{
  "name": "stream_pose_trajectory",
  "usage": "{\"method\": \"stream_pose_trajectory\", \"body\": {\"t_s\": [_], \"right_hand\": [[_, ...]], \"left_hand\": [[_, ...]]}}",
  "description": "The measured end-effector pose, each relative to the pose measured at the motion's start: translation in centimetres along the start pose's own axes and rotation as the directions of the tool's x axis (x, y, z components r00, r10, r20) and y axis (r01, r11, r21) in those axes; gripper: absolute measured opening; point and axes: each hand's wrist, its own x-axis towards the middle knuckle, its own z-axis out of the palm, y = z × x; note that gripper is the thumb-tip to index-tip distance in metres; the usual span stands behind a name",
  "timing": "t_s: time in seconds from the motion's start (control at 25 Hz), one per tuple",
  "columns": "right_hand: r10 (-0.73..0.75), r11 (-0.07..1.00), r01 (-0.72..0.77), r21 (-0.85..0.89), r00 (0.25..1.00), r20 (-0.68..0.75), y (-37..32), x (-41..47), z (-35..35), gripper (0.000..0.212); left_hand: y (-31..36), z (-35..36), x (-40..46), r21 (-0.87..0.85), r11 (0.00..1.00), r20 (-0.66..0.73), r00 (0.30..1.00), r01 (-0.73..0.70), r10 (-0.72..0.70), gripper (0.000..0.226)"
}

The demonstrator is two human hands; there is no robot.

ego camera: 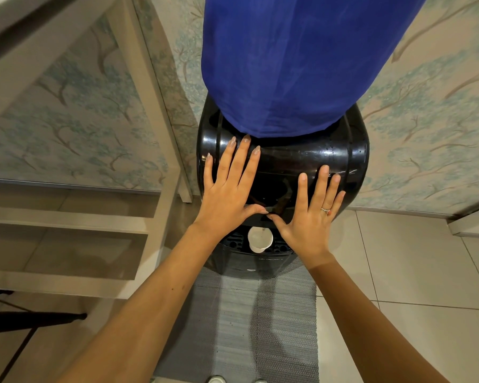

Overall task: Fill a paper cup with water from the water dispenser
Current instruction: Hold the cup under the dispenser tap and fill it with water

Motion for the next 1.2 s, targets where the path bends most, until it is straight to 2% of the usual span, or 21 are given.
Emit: {"method": "stream_pose_trajectory", "body": {"t_s": [0.24, 0.56, 0.64, 0.76, 0.84, 0.92, 1.0, 1.12, 1.2], "right_hand": [[-0.008, 1.000, 0.008, -0.002, 1.000, 0.009, 0.2, 0.0, -0.2, 0.120], [-0.053, 0.997, 0.045, 0.063, 0.990, 0.131, 0.8, -0.2, -2.0, 0.122], [-0.053, 0.992, 0.038, 0.122, 0.991, 0.121, 0.7, -0.5, -2.3, 0.111], [-0.019, 0.975, 0.018, 0.221, 1.000, 0.006, 0.6, -3.7, -2.1, 0.073], [0.036, 0.942, -0.024, 0.334, 0.999, -0.029, 0.8, -7.1, -1.3, 0.048], [0.051, 0.881, -0.069, 0.469, 0.997, 0.051, 1.3, -10.0, 0.4, 0.033], [0.073, 0.819, -0.217, 0.531, 0.958, 0.279, 1.8, -11.2, 2.3, 0.031], [0.108, 0.736, -0.479, 0.479, 0.781, 0.615, 2.2, -11.4, 6.6, 0.065], [0.123, 0.665, -0.581, 0.470, 0.706, 0.698, 2.4, -10.9, 9.5, 0.084]], "left_hand": [[-0.1, 0.2, 0.0, -0.005, 1.000, -0.002, 1.000, -0.007, 0.007, 0.121], [0.2, -0.4, -0.3, -0.080, 0.997, 0.006, 1.000, 0.000, 0.000, 0.116], [0.7, -0.3, -1.9, -0.129, 0.992, -0.015, 1.000, 0.013, -0.015, 0.102], [1.7, 1.3, -7.3, -0.253, 0.966, -0.121, 0.993, -0.047, 0.017, 0.059], [2.1, 3.8, -11.2, -0.373, 0.927, -0.113, 0.994, -0.034, -0.009, 0.041], [2.0, 6.9, -13.7, -0.464, 0.882, 0.029, 0.997, 0.078, -0.073, 0.034], [1.6, 9.7, -13.9, -0.507, 0.835, 0.213, 0.970, 0.212, -0.117, 0.038], [1.3, 14.2, -12.6, -0.527, 0.759, 0.445, 0.885, 0.382, -0.137, 0.056], [1.2, 17.0, -11.2, -0.577, 0.665, 0.549, 0.828, 0.474, -0.113, 0.072]]}}
